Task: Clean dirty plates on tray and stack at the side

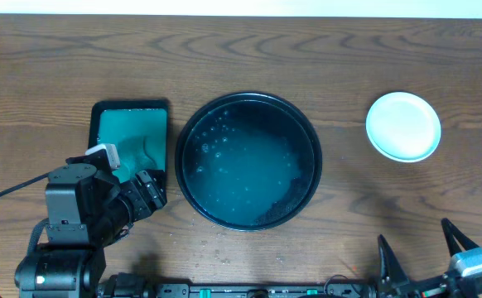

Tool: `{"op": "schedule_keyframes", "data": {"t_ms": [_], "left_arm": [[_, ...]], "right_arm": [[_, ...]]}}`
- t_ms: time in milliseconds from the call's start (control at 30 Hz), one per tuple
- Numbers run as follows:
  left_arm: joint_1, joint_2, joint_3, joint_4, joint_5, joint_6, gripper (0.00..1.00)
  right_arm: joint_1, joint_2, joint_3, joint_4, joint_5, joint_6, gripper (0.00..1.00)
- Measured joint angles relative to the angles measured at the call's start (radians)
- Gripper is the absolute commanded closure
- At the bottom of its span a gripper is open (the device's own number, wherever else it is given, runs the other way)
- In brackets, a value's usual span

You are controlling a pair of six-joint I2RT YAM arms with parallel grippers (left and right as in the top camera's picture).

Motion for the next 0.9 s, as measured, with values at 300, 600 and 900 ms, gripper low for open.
{"op": "schedule_keyframes", "data": {"t_ms": [300, 600, 900], "left_arm": [[0.000, 0.000, 0.000, 0.000, 0.000, 0.000, 0.18], [0.000, 0.000, 0.000, 0.000, 0.000, 0.000, 0.18], [0.000, 0.000, 0.000, 0.000, 0.000, 0.000, 0.18]], "right_arm": [[-0.009, -0.073, -0.309, 0.298, -0.054, 0.036, 0.01], [-0.009, -0.072, -0.520, 0.559, -0.074, 0.047, 0.01], [-0.009, -0.073, -0.679, 0.801, -0.086, 0.055, 0.01]]}}
